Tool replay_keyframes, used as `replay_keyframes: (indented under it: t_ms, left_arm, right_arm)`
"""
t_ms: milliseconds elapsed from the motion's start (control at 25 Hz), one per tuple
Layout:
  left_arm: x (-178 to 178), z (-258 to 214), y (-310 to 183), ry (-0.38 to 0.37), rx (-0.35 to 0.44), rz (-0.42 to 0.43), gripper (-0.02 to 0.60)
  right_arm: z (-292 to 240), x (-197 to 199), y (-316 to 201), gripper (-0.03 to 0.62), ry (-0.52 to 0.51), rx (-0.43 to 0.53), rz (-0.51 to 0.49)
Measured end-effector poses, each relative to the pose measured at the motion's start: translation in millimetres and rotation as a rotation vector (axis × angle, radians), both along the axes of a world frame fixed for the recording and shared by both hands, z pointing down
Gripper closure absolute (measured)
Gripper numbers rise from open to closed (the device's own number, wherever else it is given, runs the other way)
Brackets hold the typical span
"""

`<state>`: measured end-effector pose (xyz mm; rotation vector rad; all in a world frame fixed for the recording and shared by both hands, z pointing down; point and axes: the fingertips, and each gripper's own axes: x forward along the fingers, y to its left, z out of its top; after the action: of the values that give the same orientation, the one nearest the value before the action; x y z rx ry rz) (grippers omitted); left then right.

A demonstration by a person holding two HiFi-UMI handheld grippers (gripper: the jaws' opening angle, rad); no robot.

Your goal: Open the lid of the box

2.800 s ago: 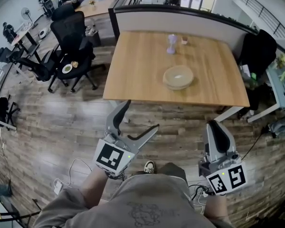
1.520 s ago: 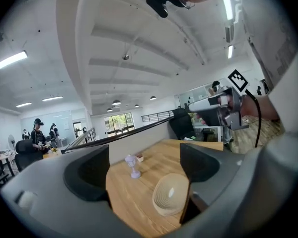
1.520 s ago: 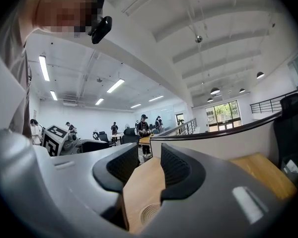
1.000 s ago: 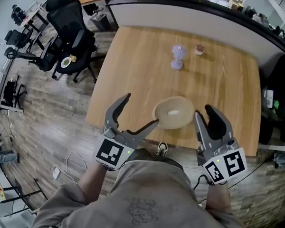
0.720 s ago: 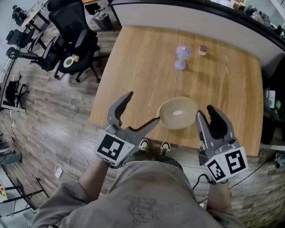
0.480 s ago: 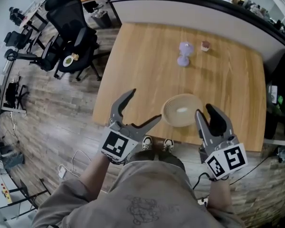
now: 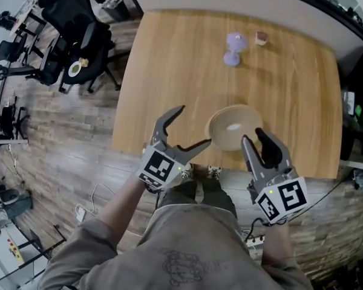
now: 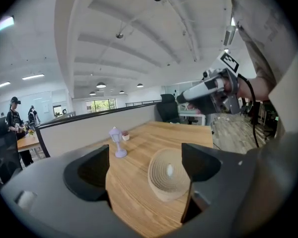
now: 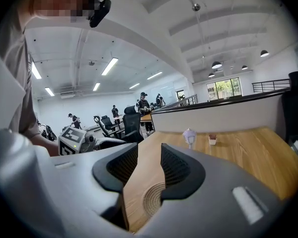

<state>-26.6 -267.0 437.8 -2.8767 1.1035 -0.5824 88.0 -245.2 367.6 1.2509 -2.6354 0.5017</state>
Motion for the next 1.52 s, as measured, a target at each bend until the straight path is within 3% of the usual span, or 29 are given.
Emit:
replay_keyframes:
  t_ms: [400, 760, 1000, 1200, 1520]
  left_arm:
    - [26.8, 117.7, 22.1, -0.107, -0.141, 0.18, 0.118]
    - [41.2, 200.8, 21.3, -0.15, -0.271, 0.2, 0.084]
    - [57.3, 230.5, 18.2, -0.206, -0.282, 0.24, 0.084]
    - [73.0, 235.2, 7.0, -0.206, -0.223, 0.258, 0.084]
    - [79.8, 240.5, 6.5, -0.193, -0.261, 0.285, 0.107]
  right_arm:
    - [51.7, -12.9, 2.0, 0.468, 0.027, -0.096, -0.01]
    - [86.0, -13.9, 6.0, 0.468, 0.024, -0.149, -0.009]
    - [99.1, -11.6, 7.2, 0.468, 0.008, -0.162, -0.001]
    - [114.0, -14.8, 8.9, 0.468, 0.018, -0.189, -0.012]
    - [141.3, -27.8, 15.7, 0.468, 0.061, -0.237, -0.05]
